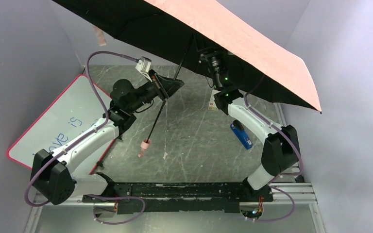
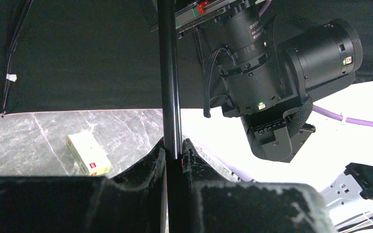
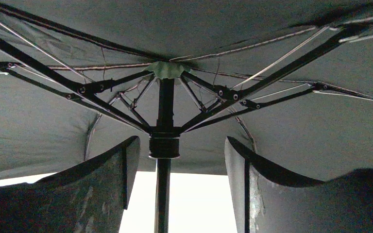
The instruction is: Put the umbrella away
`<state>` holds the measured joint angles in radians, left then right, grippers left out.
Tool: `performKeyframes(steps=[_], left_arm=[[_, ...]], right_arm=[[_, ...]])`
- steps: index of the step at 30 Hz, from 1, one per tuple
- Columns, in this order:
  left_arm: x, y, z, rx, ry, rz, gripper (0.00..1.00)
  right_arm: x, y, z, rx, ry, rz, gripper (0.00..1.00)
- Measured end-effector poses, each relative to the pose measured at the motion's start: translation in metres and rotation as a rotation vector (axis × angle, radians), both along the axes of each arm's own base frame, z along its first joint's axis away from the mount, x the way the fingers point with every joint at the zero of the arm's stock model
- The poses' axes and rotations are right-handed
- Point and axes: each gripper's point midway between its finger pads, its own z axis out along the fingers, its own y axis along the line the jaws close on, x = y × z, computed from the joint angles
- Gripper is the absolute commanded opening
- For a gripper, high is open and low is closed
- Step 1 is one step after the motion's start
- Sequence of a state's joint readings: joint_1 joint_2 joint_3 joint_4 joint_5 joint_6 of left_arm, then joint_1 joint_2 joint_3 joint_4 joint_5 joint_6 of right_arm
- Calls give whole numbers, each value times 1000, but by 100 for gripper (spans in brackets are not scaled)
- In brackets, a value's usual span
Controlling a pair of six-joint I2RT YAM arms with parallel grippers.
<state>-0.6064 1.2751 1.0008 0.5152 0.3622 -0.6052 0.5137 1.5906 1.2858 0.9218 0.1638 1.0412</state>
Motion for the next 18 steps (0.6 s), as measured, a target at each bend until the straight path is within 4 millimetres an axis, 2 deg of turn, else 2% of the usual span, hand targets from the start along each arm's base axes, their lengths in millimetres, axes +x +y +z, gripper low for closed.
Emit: performKeyframes(steps=[10,18], left_arm=[[1,0,2,-1,-12,5,5],[4,2,2,-3,-15,27,5]], right_arm=[[6,3,12,20,-18,13,67],[10,9,12,29,-17,35,68]])
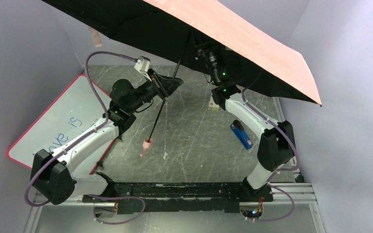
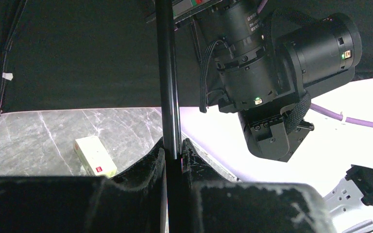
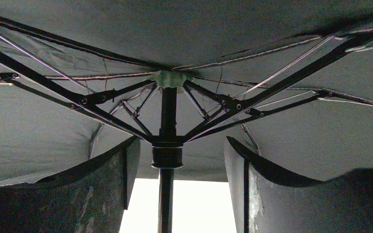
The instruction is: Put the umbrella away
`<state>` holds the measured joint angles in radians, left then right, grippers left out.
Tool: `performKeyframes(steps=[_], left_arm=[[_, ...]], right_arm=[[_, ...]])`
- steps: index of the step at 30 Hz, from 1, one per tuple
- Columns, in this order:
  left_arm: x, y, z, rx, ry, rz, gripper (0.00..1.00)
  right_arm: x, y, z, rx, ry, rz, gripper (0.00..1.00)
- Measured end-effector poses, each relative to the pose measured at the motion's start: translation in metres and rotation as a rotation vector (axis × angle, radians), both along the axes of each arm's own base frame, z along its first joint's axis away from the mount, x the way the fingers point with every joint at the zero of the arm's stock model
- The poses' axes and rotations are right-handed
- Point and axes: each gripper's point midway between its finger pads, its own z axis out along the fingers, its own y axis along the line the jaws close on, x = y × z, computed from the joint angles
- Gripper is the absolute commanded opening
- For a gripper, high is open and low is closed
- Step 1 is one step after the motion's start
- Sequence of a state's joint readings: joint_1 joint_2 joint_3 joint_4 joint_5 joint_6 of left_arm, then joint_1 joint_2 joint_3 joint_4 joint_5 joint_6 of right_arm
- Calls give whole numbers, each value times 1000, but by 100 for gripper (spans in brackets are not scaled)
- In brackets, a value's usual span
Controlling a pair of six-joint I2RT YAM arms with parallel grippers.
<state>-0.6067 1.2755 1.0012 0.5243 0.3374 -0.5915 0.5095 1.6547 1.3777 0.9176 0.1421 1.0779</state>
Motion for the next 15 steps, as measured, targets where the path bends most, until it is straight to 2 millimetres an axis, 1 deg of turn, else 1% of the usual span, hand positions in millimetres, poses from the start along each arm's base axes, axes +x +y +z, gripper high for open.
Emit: performKeyframes(steps=[4,6,7,9,11,12,15], left_arm=[[1,1,0,-1,0,7,5],[2,1,0,-1,1,10,5],[2,1,0,-1,1,11,5],[2,1,0,-1,2,12,5],[2,1,-1,2,5,13,5],[2,1,-1,2,6,13,5],[2,1,-2,4,9,13,5]], right_arm=[[2,2,0,4,0,11,68],[2,3,0,8,2,17,65],[2,4,-1,8,3,20,62],[2,4,-1,10,3,25,53],[1,5,0,14,1,29,52],[1,5,1,16,-1,33,49],[0,5,1,17,-4,37,36]])
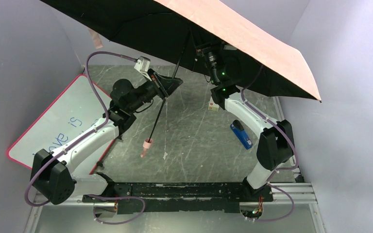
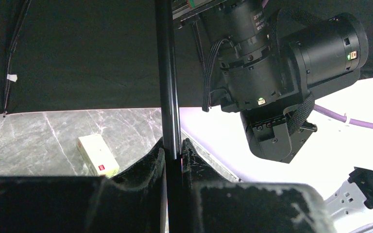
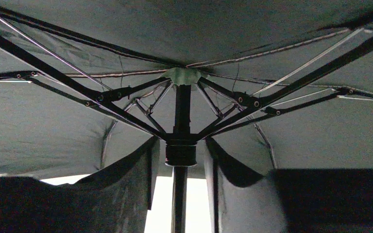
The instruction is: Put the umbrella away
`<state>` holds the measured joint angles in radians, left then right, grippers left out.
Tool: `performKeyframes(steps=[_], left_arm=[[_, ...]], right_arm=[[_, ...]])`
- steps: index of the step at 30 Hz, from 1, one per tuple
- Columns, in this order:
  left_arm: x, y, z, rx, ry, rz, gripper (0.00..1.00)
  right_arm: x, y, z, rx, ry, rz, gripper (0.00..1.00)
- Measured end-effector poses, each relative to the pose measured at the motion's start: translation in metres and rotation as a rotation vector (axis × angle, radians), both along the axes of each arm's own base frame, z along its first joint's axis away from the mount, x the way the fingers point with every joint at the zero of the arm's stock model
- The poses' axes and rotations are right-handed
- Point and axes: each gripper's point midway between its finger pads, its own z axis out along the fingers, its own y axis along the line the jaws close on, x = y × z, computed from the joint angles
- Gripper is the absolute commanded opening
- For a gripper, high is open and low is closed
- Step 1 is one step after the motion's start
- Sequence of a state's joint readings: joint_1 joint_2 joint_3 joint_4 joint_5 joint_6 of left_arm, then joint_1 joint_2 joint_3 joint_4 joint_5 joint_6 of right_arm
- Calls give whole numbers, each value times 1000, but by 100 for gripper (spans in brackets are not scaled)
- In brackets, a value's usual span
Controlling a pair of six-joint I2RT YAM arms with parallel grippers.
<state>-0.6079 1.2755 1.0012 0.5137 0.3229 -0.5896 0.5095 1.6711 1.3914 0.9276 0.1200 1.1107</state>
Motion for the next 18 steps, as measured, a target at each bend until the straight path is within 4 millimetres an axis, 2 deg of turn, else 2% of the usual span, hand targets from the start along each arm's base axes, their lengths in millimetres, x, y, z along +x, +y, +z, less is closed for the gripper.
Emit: performKeyframes(steps=[8,9,14,18], left_arm=[[1,1,0,1,-3,7,5],[1,1,0,1,-3,7,5],[1,1,-1,5,-3,8,5],[0,-1,-7,25,10,4,5]], right_arm=[[-2,3,0,-4,-1,21,8],[-2,3,-1,-5,0,20,1],[-1,3,-3,-19,1,12,0],[-4,-1,-12,-45,6,-8,0]])
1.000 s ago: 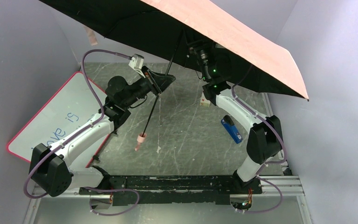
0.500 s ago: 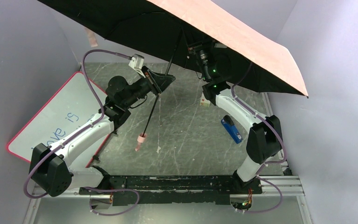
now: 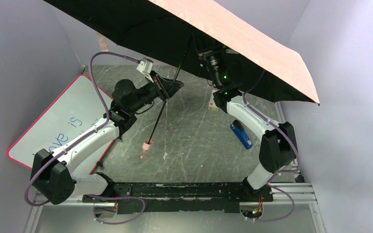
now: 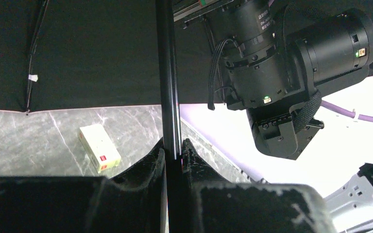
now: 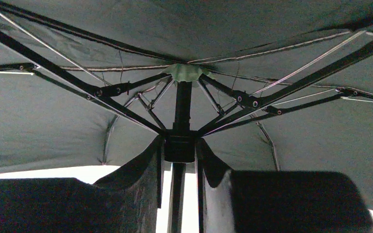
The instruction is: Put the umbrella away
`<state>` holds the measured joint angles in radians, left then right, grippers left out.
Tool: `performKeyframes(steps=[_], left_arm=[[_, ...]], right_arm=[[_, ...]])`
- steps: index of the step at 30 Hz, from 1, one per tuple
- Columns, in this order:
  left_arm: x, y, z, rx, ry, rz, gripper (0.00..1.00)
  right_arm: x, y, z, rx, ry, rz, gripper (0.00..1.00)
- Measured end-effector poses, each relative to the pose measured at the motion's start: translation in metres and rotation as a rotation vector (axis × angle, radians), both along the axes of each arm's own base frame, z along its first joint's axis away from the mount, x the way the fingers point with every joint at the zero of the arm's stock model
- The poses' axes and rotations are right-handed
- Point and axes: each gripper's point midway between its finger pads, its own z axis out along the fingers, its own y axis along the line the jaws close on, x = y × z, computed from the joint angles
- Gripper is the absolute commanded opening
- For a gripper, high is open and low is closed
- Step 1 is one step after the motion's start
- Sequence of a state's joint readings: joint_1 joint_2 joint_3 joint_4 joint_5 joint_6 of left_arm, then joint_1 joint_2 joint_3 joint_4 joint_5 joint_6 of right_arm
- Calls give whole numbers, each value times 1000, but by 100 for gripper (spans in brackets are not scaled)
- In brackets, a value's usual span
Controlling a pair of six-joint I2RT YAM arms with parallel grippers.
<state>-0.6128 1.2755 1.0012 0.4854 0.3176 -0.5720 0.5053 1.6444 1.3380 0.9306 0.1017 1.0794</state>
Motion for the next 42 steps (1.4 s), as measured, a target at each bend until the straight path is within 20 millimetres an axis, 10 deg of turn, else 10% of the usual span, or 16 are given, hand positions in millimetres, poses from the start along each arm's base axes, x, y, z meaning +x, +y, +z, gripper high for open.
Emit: performKeyframes(steps=[11,34,42], left_arm=[[-12,-9,-33,89,96,-54,5],[-9,-9,-23,77,35,-39,5],[-7,-8,-18,65,19,-28,5]], right_arm=[[-9,-22,-51,-13,55,-79,0],[-7,-20,-32,-72,23,-37,55],[-4,-15,-30,-77,16,-18,57]])
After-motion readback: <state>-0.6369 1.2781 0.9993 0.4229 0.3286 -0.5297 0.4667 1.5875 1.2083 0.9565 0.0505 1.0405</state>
